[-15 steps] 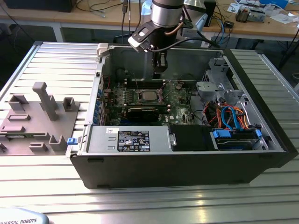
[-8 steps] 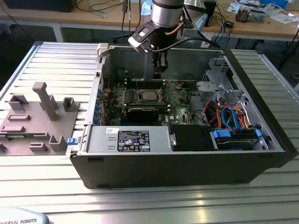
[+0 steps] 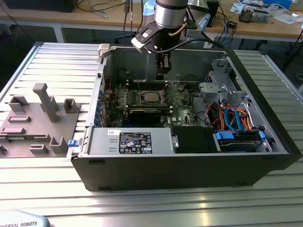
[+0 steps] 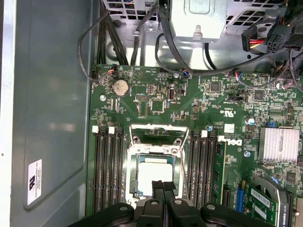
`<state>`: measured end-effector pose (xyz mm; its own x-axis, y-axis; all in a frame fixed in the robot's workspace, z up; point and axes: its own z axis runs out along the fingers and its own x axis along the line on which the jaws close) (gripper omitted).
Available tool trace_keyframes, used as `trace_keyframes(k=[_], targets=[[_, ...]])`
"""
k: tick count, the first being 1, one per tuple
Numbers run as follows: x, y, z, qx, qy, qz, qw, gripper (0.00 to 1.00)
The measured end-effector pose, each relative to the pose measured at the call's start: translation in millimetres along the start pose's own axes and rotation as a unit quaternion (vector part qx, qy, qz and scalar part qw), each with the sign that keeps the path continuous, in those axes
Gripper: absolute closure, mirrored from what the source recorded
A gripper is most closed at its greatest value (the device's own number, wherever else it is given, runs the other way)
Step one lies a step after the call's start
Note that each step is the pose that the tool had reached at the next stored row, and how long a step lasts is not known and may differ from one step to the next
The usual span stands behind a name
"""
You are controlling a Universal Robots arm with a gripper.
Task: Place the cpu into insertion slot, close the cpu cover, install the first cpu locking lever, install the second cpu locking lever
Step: 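Close the cpu cover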
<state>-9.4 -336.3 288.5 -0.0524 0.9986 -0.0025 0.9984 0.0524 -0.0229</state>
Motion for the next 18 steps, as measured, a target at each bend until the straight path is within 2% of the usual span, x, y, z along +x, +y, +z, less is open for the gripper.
trace_keyframes(k=[8,10,18], targets=[[-0.1,2.4,0.0,0.0,0.0,0.0,1.0,0.89],[-0.3,5.3,0.1,0.0,0.0,0.0,1.0,0.89],[-0.4,9.0,0.2,0.0,0.0,0.0,1.0,0.89]])
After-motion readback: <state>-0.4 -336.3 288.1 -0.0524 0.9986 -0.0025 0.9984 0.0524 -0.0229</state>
